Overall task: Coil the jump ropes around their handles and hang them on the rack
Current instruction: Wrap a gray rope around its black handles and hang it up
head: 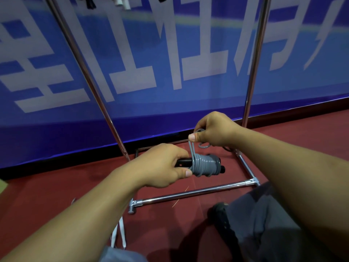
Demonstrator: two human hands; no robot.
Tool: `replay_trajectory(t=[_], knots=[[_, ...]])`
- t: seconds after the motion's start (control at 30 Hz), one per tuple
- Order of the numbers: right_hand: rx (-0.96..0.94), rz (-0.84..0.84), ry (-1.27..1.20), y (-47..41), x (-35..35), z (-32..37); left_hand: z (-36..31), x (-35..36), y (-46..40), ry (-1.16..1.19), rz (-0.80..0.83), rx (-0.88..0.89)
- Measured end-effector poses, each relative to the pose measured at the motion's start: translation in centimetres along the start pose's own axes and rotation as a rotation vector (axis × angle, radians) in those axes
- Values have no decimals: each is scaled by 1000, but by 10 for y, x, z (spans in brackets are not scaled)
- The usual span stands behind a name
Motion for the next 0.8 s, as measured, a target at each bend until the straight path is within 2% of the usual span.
replay_trajectory(t=[0.13,0.3,0.5,0.63,0.8], knots=[[-5,-1,-34,-3,0,-1,-2,-2,6,95,-13,-12],[-38,90,-239,0,4,3,-1,-7,18,561,17,-46],[-107,240,-619,1,7,14,-11,-22,23,942,-42,35],[-45,235,-550,8,9,14,-10,-31,20,1166,-113,71],[-17,311,-647,9,19,24,1,-39,17,1583,-274,-8]])
Point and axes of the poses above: each hand's wrist, its own y-axis away from the middle knuckle, its own x-axis out of the palm, z = x × y, the point moved 10 cm from there along -y, towards the middle knuckle, and after that the axes turned 13 degrees about y, right-handed, at the moved point
